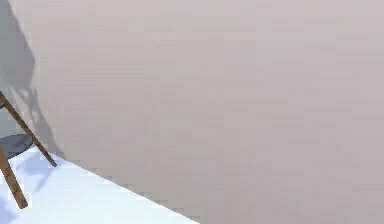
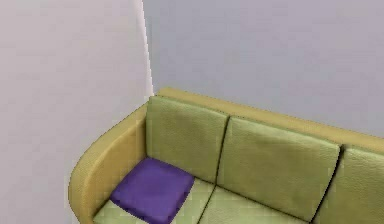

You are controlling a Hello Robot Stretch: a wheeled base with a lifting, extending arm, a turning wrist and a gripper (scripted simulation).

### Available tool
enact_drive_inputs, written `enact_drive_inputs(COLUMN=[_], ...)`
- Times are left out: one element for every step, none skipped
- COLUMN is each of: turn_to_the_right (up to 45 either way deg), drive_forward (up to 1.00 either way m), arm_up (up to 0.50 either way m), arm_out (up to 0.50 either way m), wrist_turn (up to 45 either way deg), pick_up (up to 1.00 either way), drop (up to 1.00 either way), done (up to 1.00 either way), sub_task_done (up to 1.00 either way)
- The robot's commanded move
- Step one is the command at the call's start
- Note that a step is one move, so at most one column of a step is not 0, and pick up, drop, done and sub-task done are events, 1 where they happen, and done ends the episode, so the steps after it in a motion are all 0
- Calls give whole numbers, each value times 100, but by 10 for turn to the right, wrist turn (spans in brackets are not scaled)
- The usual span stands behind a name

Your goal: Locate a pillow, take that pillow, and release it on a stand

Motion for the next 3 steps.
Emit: enact_drive_inputs(turn_to_the_right=[-90, 0, 0], drive_forward=[0, 0, 0], arm_up=[0, 46, 0], arm_out=[0, 0, 24], wrist_turn=[0, 0, 0], pick_up=[0, 0, 0], drop=[0, 0, 0], done=[0, 0, 0], sub_task_done=[0, 0, 0])
